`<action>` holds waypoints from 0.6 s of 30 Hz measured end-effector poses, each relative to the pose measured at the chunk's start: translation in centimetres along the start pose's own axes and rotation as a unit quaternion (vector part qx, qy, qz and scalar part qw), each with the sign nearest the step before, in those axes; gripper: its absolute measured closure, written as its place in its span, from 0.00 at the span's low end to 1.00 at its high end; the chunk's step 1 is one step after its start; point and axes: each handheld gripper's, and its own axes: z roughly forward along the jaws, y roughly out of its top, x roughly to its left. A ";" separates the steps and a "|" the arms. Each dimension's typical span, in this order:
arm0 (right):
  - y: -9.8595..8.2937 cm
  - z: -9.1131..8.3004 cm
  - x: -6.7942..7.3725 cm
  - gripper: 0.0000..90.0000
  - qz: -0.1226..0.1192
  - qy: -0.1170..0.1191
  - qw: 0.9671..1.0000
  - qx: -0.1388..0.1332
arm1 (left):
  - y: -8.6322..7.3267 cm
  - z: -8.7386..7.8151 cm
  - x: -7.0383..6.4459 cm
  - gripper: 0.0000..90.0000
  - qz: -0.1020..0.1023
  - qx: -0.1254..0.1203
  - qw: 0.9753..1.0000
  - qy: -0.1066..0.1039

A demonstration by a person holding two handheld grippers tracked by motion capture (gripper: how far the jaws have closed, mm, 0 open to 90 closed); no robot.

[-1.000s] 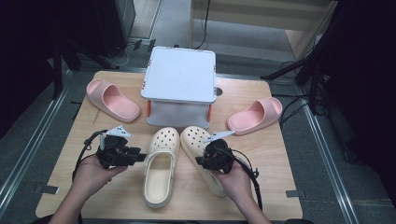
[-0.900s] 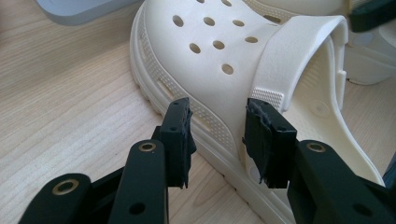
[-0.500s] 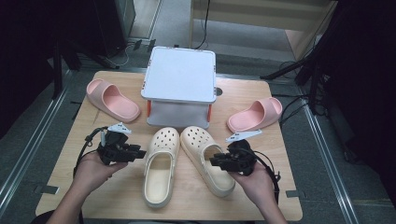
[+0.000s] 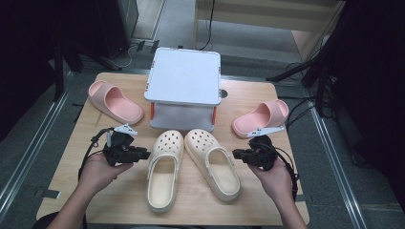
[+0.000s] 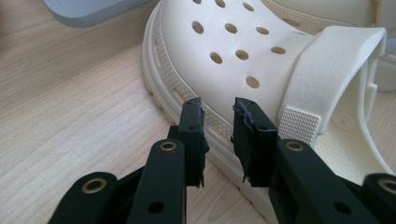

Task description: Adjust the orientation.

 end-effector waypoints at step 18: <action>-0.2 5.0 -1.3 0.92 -0.030 -0.020 0.998 0.055 | -1.0 0.7 0.8 0.80 -0.017 0.018 1.000 0.003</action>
